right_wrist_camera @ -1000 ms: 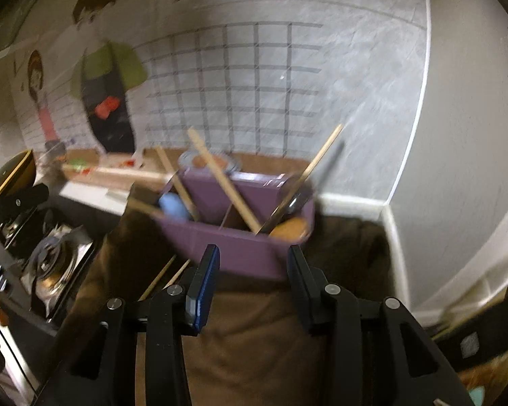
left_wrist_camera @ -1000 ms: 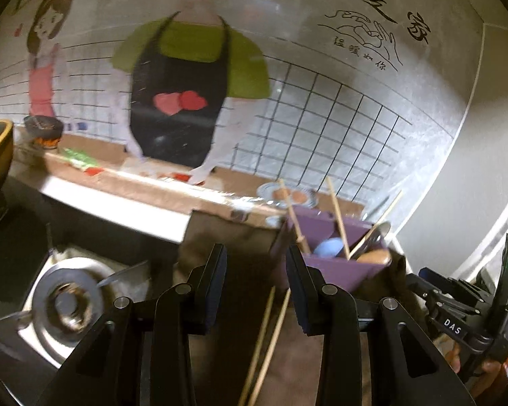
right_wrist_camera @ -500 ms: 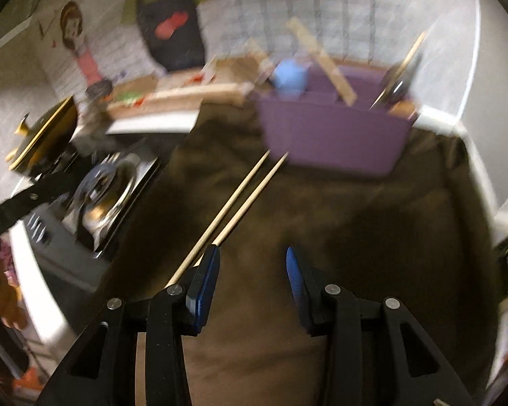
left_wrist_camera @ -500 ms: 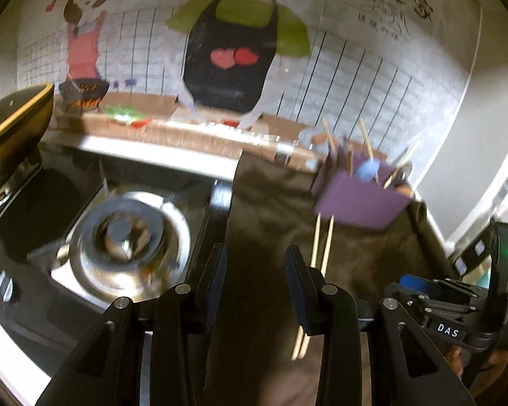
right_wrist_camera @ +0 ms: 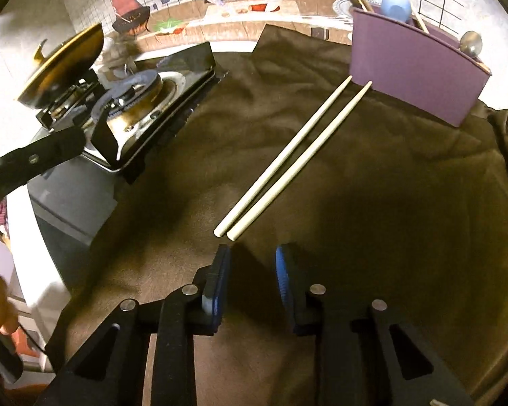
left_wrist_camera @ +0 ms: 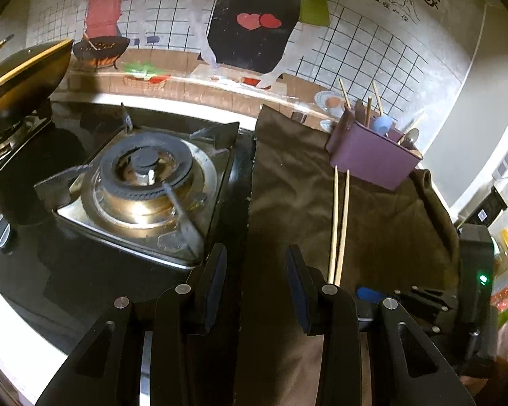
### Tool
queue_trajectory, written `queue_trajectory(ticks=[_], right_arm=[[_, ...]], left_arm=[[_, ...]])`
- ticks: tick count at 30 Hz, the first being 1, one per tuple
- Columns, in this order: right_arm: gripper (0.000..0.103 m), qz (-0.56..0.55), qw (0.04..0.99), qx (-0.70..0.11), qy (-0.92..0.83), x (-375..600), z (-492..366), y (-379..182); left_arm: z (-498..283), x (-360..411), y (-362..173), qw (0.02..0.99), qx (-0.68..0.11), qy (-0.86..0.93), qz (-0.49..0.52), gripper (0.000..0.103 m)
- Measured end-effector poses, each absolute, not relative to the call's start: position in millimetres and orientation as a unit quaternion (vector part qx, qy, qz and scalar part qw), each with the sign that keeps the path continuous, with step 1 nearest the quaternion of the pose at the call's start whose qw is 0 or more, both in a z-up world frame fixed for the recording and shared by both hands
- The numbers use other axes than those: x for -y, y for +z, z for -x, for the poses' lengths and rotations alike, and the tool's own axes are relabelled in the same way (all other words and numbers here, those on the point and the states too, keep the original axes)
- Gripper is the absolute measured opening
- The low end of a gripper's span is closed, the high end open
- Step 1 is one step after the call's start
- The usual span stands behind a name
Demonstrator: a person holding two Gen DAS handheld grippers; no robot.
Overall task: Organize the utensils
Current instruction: 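Move both tools back to the last two pale chopsticks on the cloth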
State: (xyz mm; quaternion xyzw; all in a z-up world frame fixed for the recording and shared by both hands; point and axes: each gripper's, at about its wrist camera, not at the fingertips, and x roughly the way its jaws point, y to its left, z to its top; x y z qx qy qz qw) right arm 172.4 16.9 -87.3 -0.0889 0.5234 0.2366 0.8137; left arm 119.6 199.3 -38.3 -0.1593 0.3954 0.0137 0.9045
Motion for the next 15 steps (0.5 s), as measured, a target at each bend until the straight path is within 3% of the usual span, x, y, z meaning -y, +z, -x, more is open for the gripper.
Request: queue_trajectory(ticks=[15], right_arm=[[0.027,0.121,0.836,-0.504,0.182,-38.7,-174.9,-90.2]], left_arm=[[-112.4,-208.0,-48.0,0.898,-0.406,0.012,0.170,0.037]])
